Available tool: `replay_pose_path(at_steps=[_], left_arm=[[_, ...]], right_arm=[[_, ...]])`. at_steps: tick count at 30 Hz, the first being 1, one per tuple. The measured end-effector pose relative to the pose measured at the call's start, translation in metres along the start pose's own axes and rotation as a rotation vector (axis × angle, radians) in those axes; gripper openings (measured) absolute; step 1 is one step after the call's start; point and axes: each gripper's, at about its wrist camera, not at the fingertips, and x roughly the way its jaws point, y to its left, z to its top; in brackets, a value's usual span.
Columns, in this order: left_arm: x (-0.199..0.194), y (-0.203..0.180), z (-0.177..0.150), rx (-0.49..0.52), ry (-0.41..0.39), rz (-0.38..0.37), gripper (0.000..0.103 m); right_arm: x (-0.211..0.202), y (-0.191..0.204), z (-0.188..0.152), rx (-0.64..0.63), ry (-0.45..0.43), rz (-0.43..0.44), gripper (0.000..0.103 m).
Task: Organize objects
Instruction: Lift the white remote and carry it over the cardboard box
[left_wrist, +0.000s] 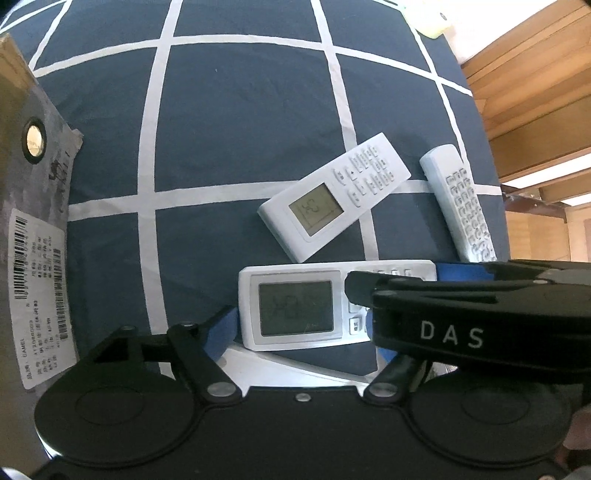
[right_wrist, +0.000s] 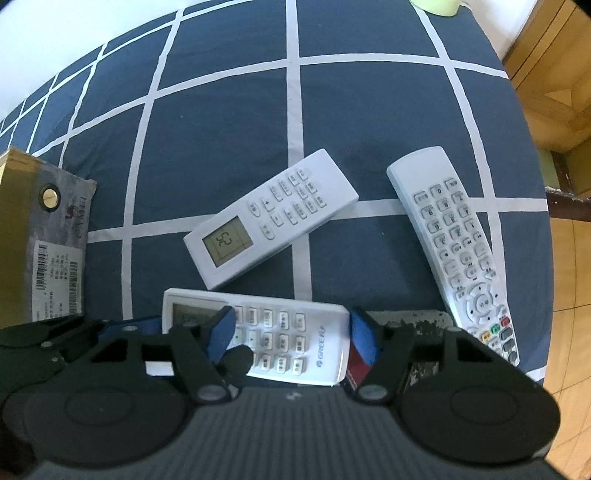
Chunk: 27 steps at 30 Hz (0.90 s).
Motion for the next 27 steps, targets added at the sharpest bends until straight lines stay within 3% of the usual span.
replay_pose_path(at_steps=[17, 27], left_arm=[[-0.061, -0.021, -0.014, 0.047, -0.115, 0.05, 0.074], [-0.11, -0.03, -0.046, 0.072, -0.2, 0.073, 0.074]], right_arm=[[-0.062, 0.006, -0.017, 0.002, -0.137, 0.045, 0.066], [-0.106, 0.028, -0.05, -0.018, -0.232, 0.062, 0.066]])
